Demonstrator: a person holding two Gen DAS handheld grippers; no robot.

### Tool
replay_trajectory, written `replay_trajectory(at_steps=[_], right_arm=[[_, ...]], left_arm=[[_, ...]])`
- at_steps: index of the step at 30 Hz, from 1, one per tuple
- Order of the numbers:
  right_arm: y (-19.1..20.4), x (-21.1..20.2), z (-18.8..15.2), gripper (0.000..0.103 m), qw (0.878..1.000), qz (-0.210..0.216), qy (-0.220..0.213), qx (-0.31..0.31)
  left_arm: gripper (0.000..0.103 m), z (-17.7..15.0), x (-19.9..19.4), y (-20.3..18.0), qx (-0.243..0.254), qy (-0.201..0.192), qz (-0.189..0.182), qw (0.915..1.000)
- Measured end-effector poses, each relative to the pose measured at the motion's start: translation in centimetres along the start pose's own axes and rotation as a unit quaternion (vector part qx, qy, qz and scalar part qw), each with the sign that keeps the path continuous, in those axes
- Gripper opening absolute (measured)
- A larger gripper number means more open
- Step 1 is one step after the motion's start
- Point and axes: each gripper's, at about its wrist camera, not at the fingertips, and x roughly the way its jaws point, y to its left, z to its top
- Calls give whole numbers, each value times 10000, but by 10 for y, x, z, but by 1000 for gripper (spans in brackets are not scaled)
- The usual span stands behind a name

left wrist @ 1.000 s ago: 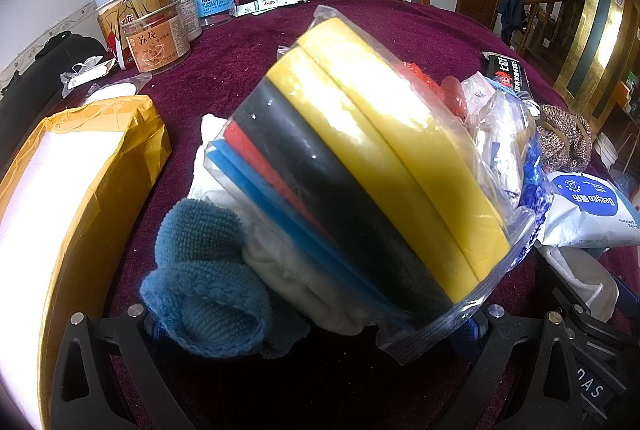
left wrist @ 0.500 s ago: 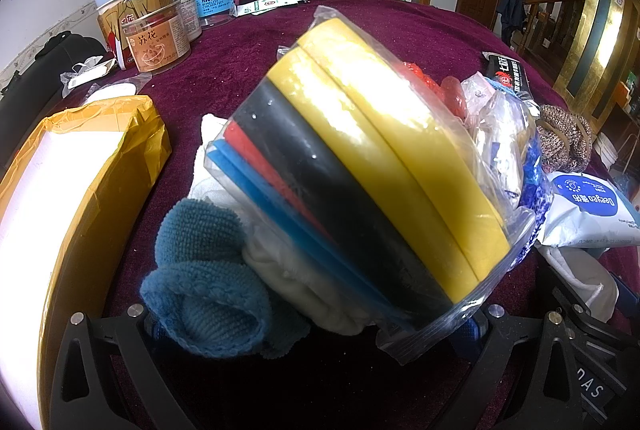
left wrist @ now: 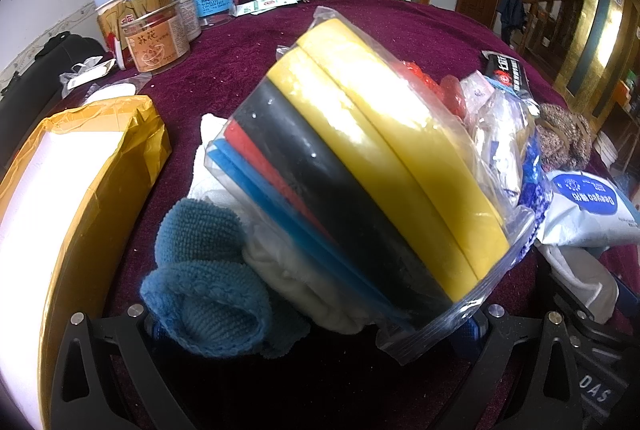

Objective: Organize soft objects
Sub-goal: 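Reach the left tool to the blue-and-white plastic bag and grasp it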

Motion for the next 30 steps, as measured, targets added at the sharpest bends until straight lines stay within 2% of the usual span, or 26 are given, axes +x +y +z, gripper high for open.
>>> replay_trajectory(at_steps=[2, 6, 8, 11, 14, 15, 17, 19, 20, 22, 23, 25, 28, 30], right_arm=[[-3, -2, 3, 103, 9996, 91, 177, -179], [0, -1, 0, 103, 9995, 81, 52, -295], [0, -1, 0, 103, 9994, 72, 97, -317], [0, 0, 2, 103, 9992, 70, 205, -342], [1, -9, 0, 103, 9988, -161, 317, -336], [1, -16, -3, 103, 9989, -188, 232, -359], [0, -40, -11, 103, 9990, -219, -156, -352], [-3, -70, -19, 103, 9965, -159, -785, -258], [-6, -98, -27, 103, 9888, -272, -1464, -125], [-9, -123, -37, 103, 9762, -379, -2134, -19], [-11, -132, -41, 103, 9709, -302, -2373, -38], [-14, -140, -40, 103, 9709, -304, -2370, -143], [-25, -152, -40, 103, 9641, -467, -2614, 81], [-39, -162, -45, 103, 9509, -532, -3027, 357]], left_arm=[[103, 1, -3, -1, 196, 275, -126, 9993], [103, -7, -9, 1, 639, 780, -403, 9941], [103, -14, -14, 3, 721, 724, -450, 9937], [102, -26, -23, 4, 697, 431, -430, 9957], [103, -26, -24, 3, 760, 498, -457, 9948], [103, -27, -25, 3, 779, 494, -476, 9946], [103, -28, -26, 4, 779, 470, -491, 9946], [103, -30, -28, 4, 812, 464, -462, 9945], [102, -30, -28, 4, 846, 480, -459, 9942], [102, -26, -25, 5, 865, 551, -519, 9934], [100, -25, -25, 6, 870, 588, -569, 9928], [91, -23, -26, 10, 872, 650, -632, 9921], [90, -22, -49, 24, 673, 321, -847, 9936], [91, -21, -83, 43, 456, -371, -854, 9946]])
